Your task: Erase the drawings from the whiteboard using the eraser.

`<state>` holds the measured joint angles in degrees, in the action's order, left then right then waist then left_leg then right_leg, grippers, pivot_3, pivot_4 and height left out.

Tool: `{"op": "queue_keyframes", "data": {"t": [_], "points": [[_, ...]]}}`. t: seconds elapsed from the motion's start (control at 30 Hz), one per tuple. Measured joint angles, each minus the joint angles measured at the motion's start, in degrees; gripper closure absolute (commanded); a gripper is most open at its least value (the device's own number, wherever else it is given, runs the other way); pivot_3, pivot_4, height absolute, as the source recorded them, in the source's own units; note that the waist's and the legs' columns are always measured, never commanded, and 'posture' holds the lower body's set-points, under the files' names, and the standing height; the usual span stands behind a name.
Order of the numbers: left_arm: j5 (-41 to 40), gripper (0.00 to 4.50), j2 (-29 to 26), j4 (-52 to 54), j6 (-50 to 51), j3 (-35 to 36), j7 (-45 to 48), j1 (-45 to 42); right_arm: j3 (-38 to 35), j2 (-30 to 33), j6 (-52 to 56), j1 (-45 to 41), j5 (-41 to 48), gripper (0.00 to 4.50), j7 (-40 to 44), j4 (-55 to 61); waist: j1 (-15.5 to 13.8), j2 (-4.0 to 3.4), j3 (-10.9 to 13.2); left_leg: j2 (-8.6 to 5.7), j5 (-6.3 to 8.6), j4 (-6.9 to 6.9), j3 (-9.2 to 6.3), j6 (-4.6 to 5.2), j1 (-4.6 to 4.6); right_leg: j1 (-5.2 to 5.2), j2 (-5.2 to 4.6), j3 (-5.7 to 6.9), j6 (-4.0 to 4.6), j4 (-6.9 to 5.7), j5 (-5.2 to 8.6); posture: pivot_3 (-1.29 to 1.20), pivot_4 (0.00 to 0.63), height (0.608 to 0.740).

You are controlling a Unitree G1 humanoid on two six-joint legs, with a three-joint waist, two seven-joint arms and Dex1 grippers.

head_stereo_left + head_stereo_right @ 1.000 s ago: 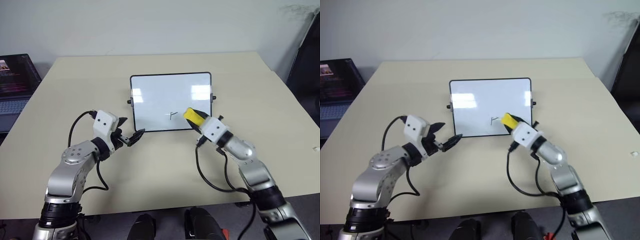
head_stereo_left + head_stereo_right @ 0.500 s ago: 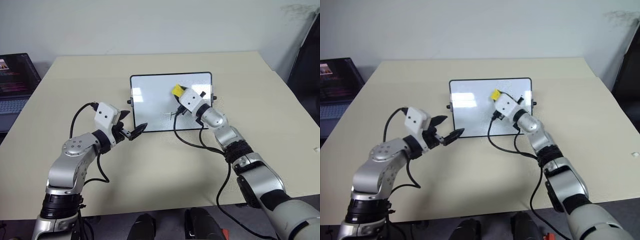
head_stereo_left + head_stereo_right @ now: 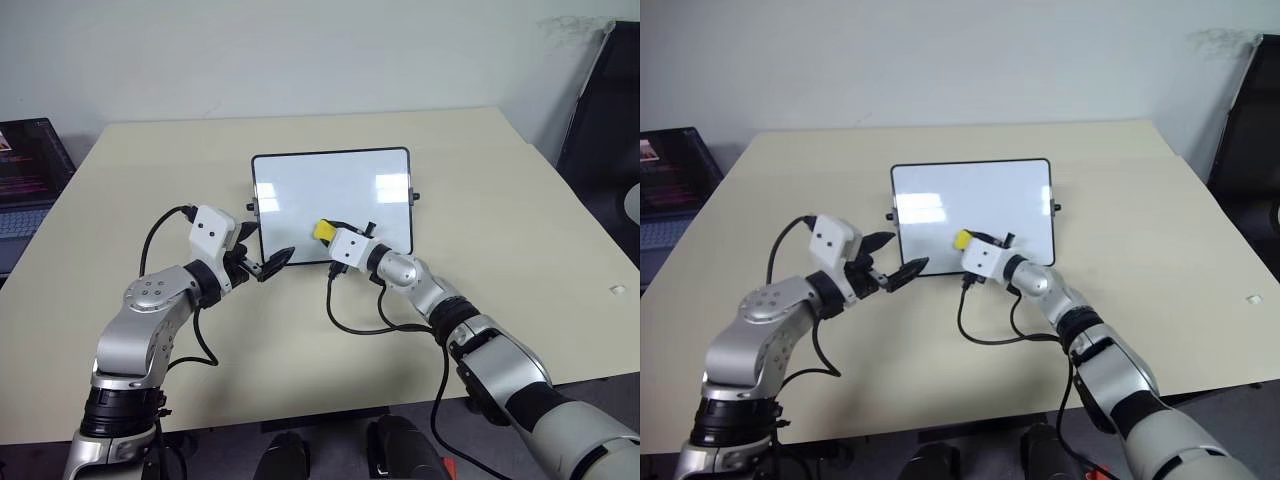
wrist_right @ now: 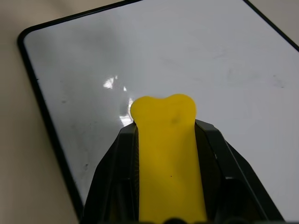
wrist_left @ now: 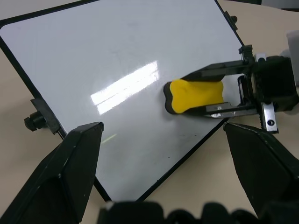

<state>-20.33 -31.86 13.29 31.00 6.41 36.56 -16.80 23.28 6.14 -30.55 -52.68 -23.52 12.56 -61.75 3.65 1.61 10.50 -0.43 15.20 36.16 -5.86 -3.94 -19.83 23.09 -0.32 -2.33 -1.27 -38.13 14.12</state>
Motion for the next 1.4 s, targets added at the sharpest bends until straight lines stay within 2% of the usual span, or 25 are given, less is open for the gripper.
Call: {"op": "queue_keyframes", "data": {"t": [0.3,0.47,0.63,0.97,1.07,1.4], "points": [[0.02,0.00,0.01,-0.59,0.00,-0.27,0.57,-0.13,0.20,1.68,-4.25,0.70,0.04,3.23,-1.44,0.44,-0.07,-0.02,0.02,0.08,-0.06,-0.01,-0.03,-0.03,-0.14,0.12,0.11,-0.04,0.15,0.04,-0.12,0.00,0.150,0.740],[0.02,0.00,0.02,-0.88,-0.01,-0.47,0.61,-0.14,-3.92,4.62,-9.11,0.19,0.88,3.23,-5.98,5.80,-0.31,-0.03,0.03,0.10,-0.05,-0.04,-0.08,-0.05,-0.39,0.30,0.10,-0.05,0.32,0.13,-0.22,0.00,0.150,0.740],[0.01,0.00,0.08,-0.94,-0.03,-0.96,0.67,-0.16,-5.75,5.78,-7.04,-1.79,1.01,3.23,-9.74,3.42,-0.32,-0.03,0.03,0.11,-0.04,-0.09,-0.09,-0.05,-0.54,0.43,0.09,-0.05,0.34,0.18,-0.22,0.00,0.150,0.740],[0.02,0.00,0.09,-2.04,-0.23,-1.55,1.39,-0.66,-3.28,1.34,-4.00,-1.23,-0.14,3.23,-5.42,-1.70,0.18,-0.02,0.02,0.10,-0.04,-0.07,-0.04,-0.04,-0.35,0.32,0.10,-0.04,0.33,0.11,-0.22,0.00,0.150,0.740],[0.01,0.00,0.09,-2.22,-0.29,-1.51,1.41,-0.65,-1.83,0.80,-4.18,-0.07,-0.66,3.23,-5.12,-2.14,0.16,-0.01,0.01,0.10,-0.04,-0.06,0.01,-0.04,-0.08,0.08,0.11,-0.05,0.30,0.12,-0.20,0.00,0.150,0.740],[0.04,0.00,0.04,-4.53,-0.55,-0.21,1.07,-0.67,1.15,0.37,-6.01,2.03,-2.80,3.23,-5.14,-2.23,0.21,0.00,0.00,0.11,-0.08,-0.04,0.01,-0.02,-0.01,0.08,0.16,-0.08,0.09,-0.02,-0.09,0.00,0.150,0.740]]}}
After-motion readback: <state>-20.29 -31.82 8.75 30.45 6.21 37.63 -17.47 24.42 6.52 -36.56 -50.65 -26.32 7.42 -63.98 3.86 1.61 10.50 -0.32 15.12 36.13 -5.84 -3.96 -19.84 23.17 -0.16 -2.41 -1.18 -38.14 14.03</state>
